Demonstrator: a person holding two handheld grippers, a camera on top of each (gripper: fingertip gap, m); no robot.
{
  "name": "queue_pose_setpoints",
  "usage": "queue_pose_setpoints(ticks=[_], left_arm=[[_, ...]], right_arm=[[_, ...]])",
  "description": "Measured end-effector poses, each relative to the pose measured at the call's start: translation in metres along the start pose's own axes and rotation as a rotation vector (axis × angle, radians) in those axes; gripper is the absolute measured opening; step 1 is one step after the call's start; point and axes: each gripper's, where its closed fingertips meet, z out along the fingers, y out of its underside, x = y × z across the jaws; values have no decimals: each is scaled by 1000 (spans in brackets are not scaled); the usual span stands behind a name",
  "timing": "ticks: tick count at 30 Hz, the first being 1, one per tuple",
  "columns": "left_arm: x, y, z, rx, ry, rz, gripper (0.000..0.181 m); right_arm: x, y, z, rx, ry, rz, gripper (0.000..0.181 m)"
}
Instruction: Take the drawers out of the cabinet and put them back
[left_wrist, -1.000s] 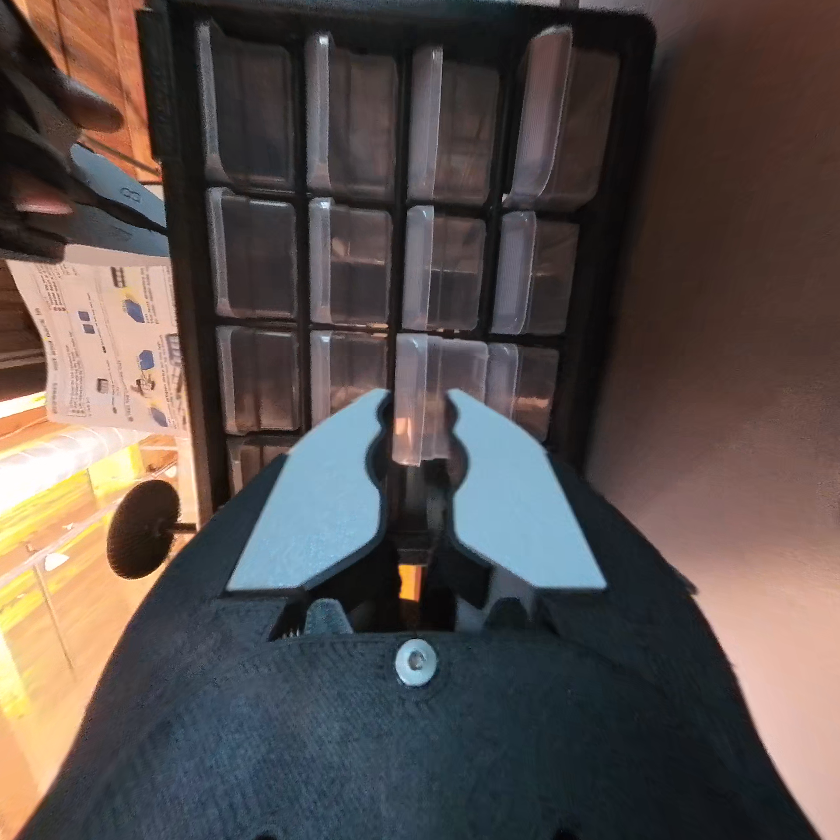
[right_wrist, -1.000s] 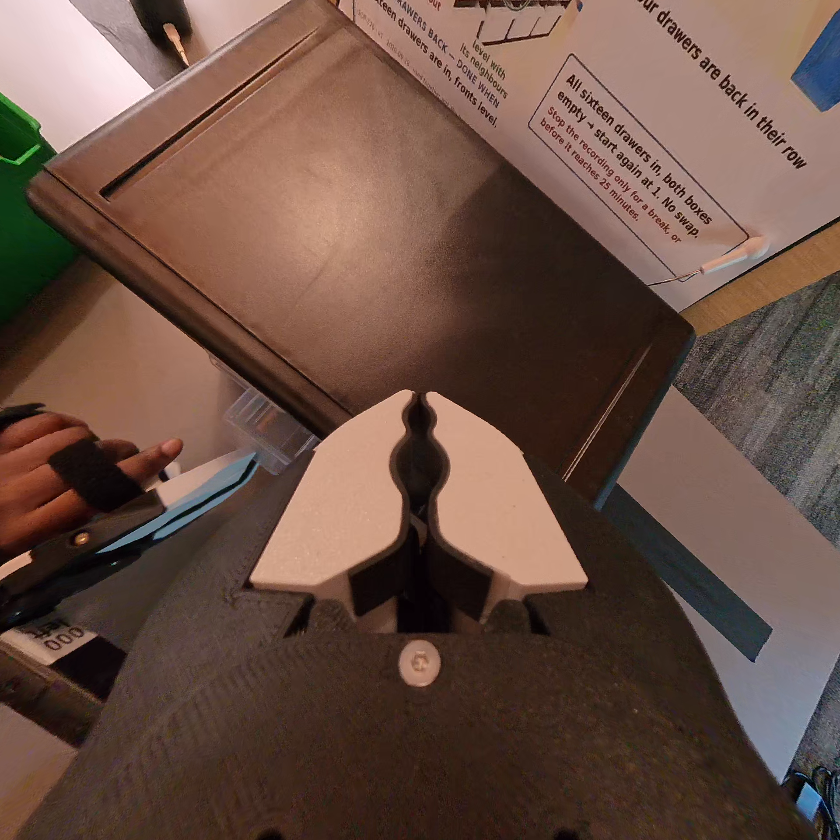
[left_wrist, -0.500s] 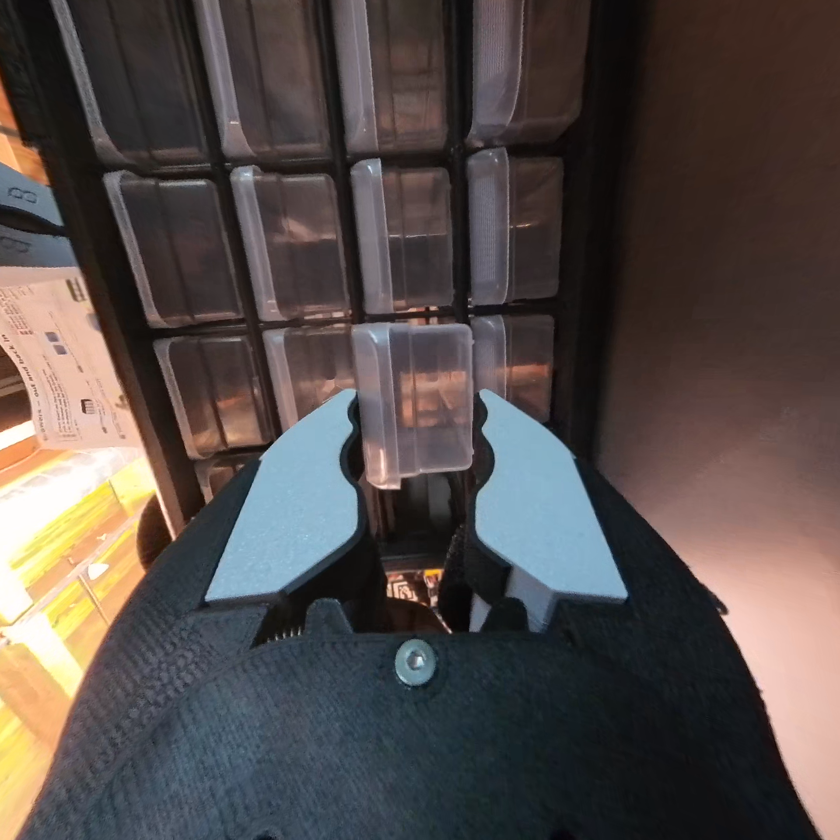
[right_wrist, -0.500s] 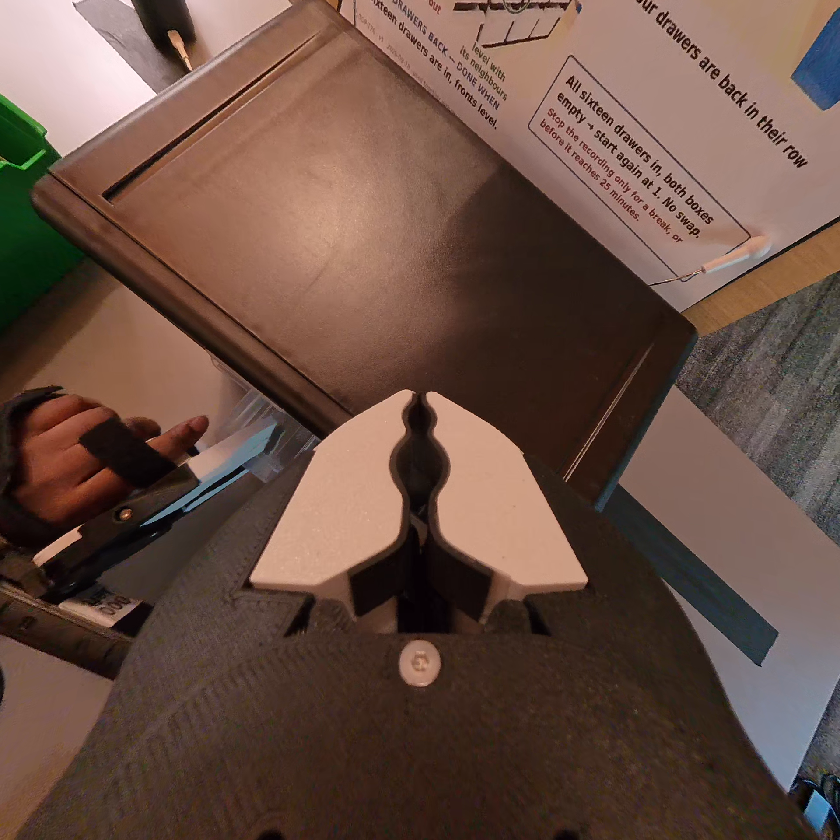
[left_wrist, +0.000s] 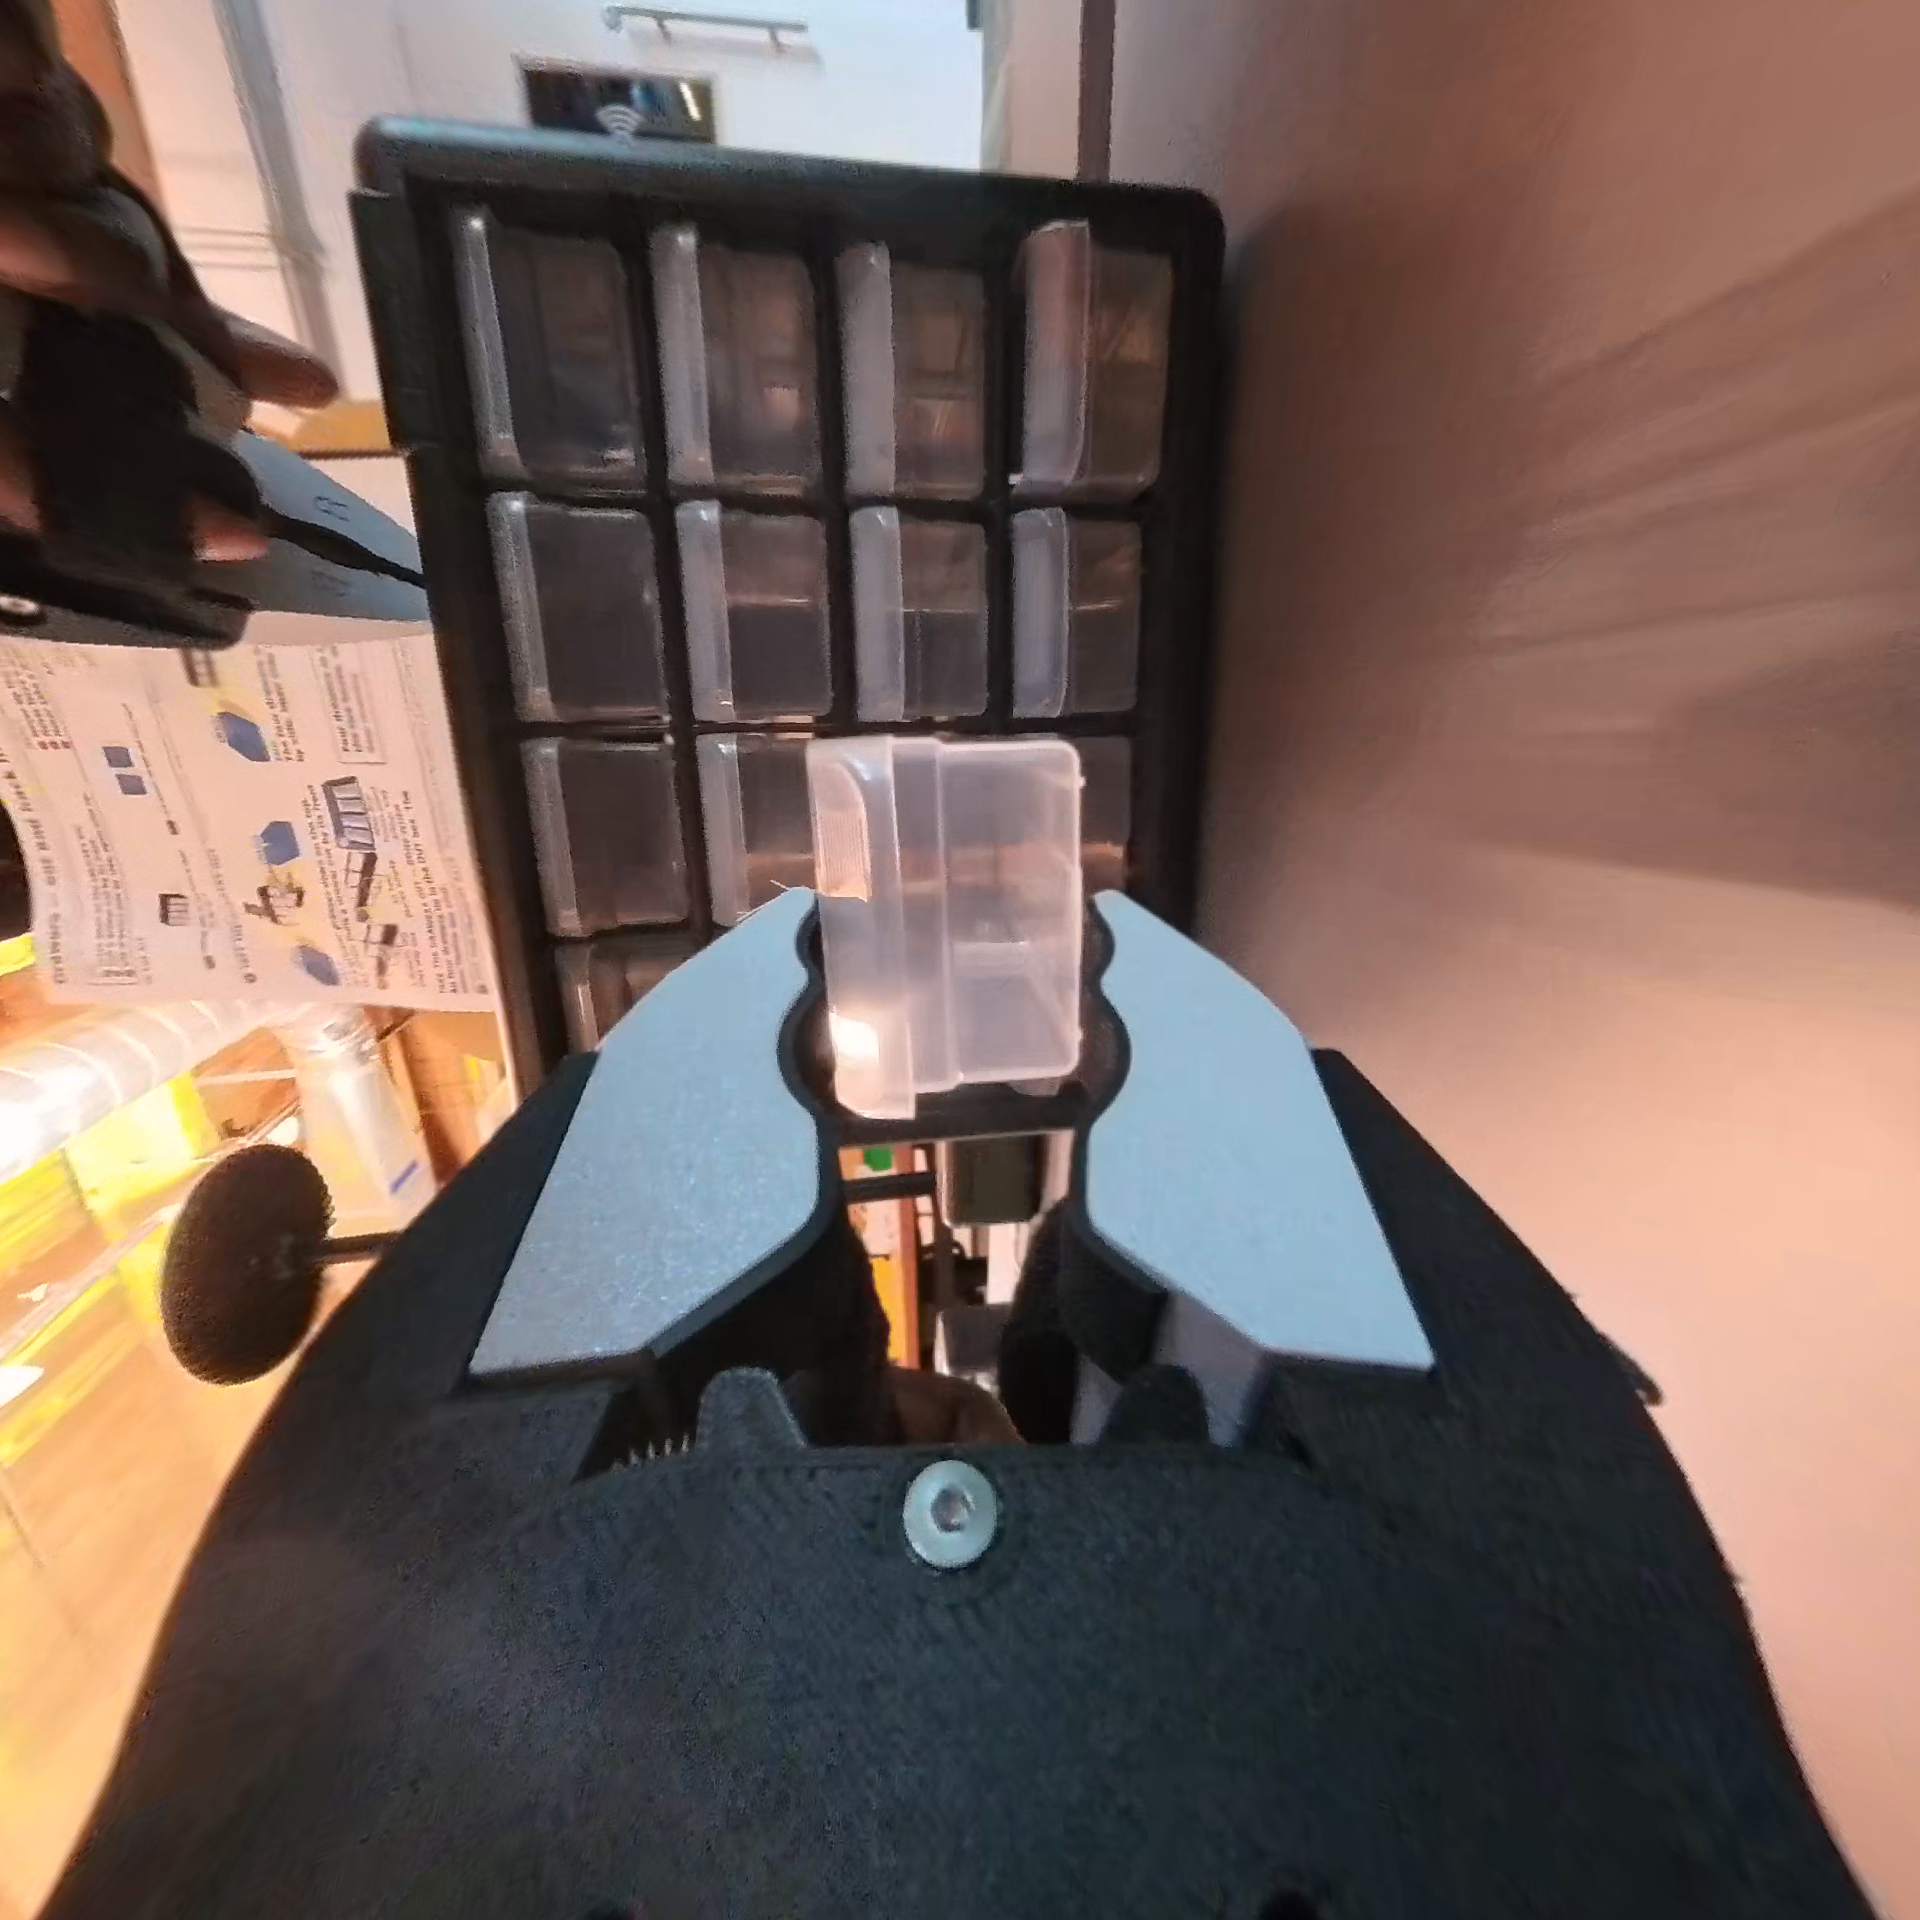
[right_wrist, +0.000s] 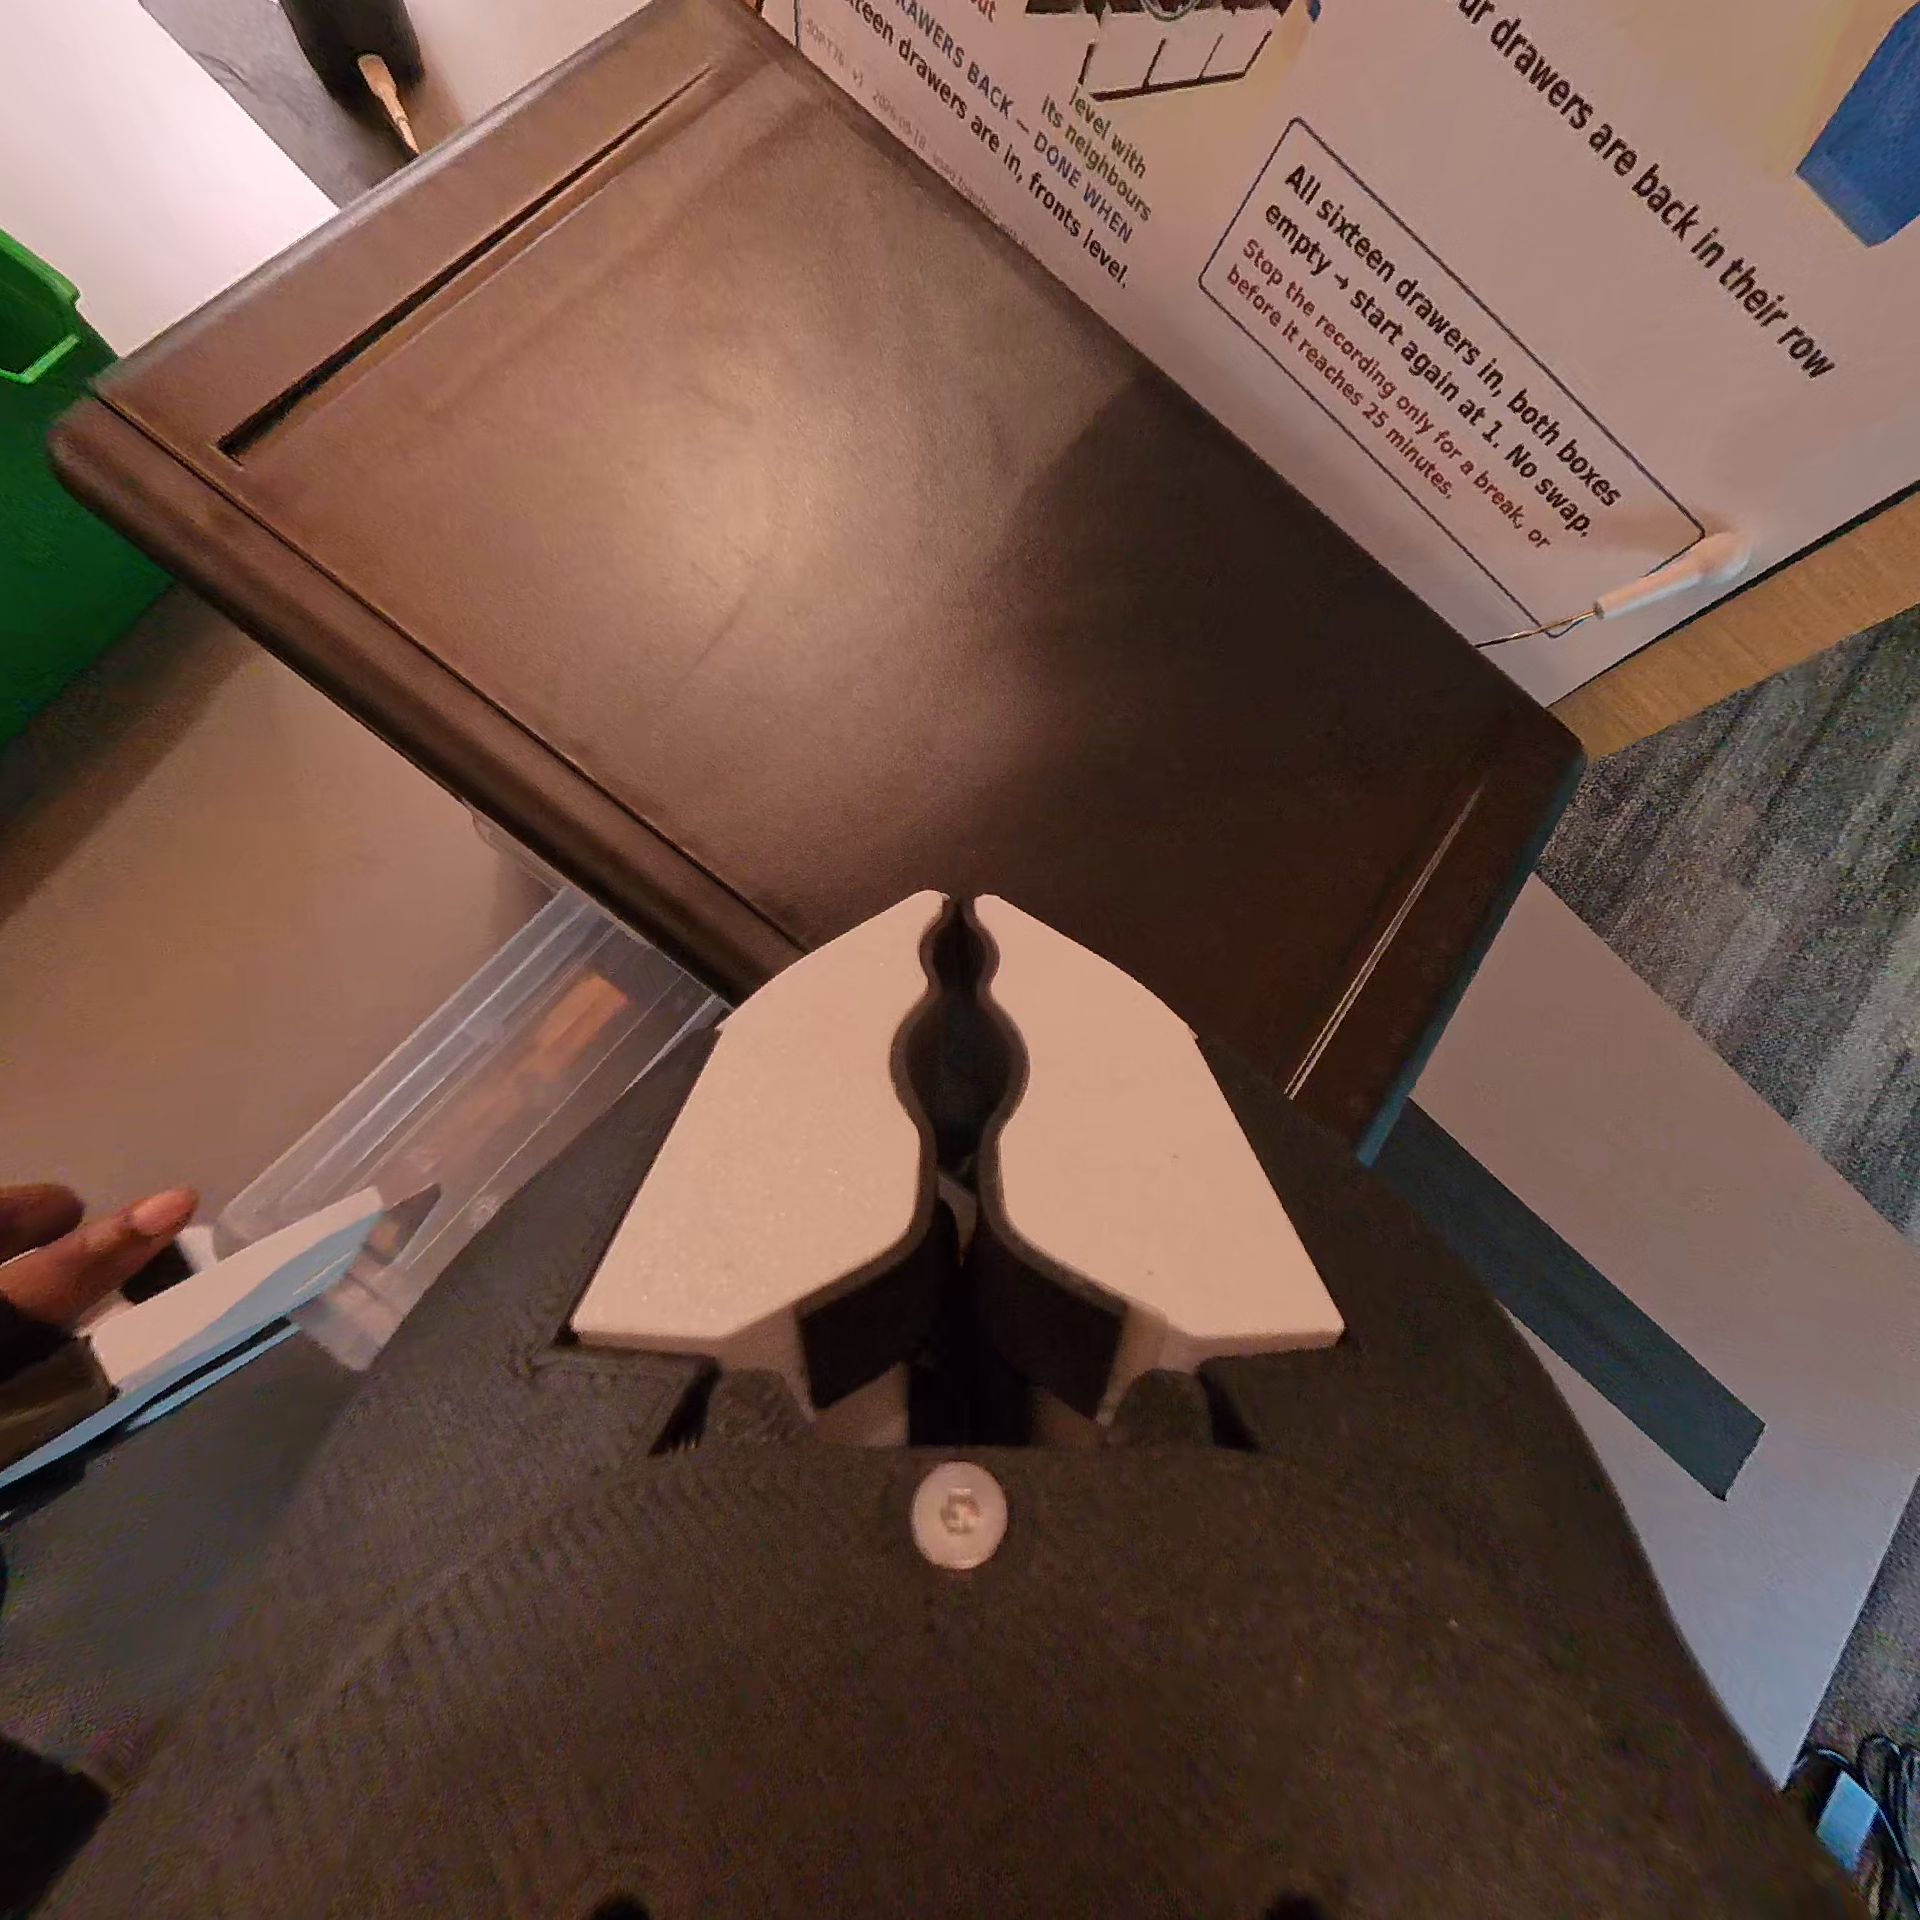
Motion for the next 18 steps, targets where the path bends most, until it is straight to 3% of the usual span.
queue_pose_setpoints(ticks=[7, 12, 15, 18], left_arm=[[-25, -2, -19, 8, -4, -10, 45], [-40, 0, -51, 60, -62, -22, 45], [-52, 20, -75, 79, -94, -65, 45], [-74, 64, -99, 52, -137, -133, 45]], right_arm=[[0, 0, 0, -6, 2, 0, 1], [0, 0, 0, -5, -4, 1, 1], [0, 0, 0, 0, -1, -2, 1], [0, 0, 0, 1, -2, 2, 0]])
